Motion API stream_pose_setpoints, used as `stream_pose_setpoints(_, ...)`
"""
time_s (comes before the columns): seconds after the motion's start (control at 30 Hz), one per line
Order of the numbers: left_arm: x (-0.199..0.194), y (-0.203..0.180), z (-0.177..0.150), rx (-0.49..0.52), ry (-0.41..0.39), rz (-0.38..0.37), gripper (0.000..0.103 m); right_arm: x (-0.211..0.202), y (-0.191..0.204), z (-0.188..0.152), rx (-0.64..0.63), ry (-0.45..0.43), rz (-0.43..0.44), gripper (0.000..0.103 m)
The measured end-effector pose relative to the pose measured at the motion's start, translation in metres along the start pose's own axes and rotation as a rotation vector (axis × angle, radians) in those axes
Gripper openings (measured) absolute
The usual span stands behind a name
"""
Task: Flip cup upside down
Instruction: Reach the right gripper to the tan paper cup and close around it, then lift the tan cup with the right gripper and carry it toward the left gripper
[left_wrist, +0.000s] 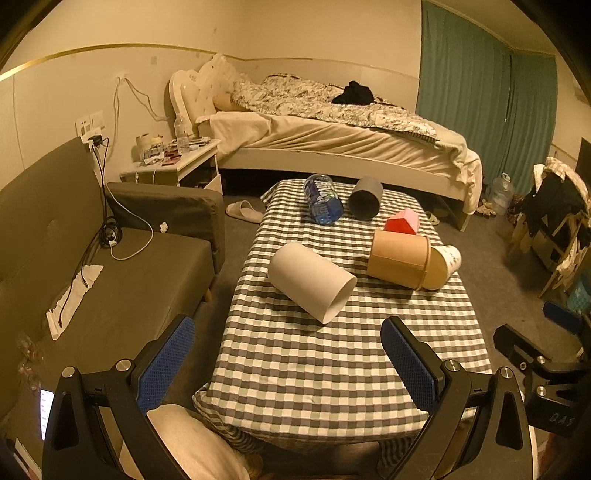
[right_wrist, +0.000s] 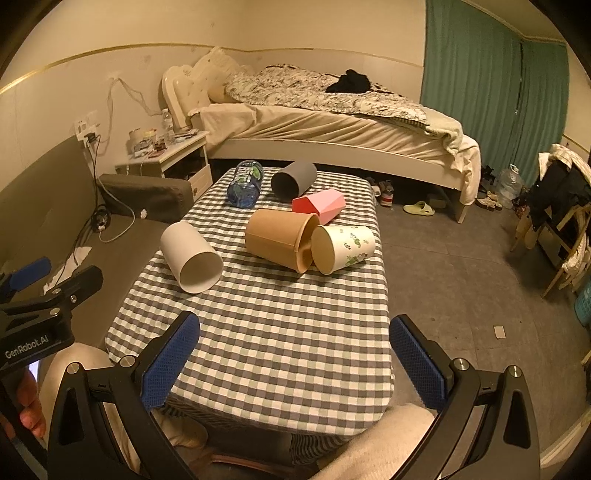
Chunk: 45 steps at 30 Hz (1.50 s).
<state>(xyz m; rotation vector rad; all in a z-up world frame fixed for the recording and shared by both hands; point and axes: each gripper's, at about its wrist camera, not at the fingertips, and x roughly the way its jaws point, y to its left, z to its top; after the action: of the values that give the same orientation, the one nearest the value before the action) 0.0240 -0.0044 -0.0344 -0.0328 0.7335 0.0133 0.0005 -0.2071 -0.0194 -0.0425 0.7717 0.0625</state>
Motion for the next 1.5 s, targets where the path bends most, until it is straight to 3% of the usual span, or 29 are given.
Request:
stream_pose_setpoints(0.3, 0.049, 0.018, 0.029, -0.062, 0.070, 0.045, 0.103, 0.053, 0.005, 0.055, -0.220, 0.082, 0.045, 0.103)
stream_pose_setpoints(0.53, 0.094, 0.035, 0.043, -0.086, 0.105, 0.093, 0.103, 0.126, 0.027, 0.096, -0.501, 0.186, 0.087, 0.103)
stream_pose_setpoints(0.83, 0.137, 0.047, 0.043, -0.100, 0.159, 0.106, 0.103, 0.235, 0.046, 0.094, -0.707, 0.348, 0.036, 0.103)
stream_pose_setpoints(1.03, 0.153, 0.047, 0.042, -0.096, 0.182, 0.100, 0.103, 0.260, 0.049, 0.084, -0.786, 0.364, 0.003, 0.103)
stream_pose_setpoints(1.23, 0.155, 0.045, 0.043, -0.096, 0.194, 0.098, 0.103, 0.271, 0.049, 0.089, -0.773, 0.346, -0.002, 0.101)
stream_pose_setpoints(1.5, 0.134, 0.048, 0.046, -0.102, 0.155, 0.097, 0.103, 0.239, 0.060, 0.116, -0.698, 0.280, -0.005, 0.099)
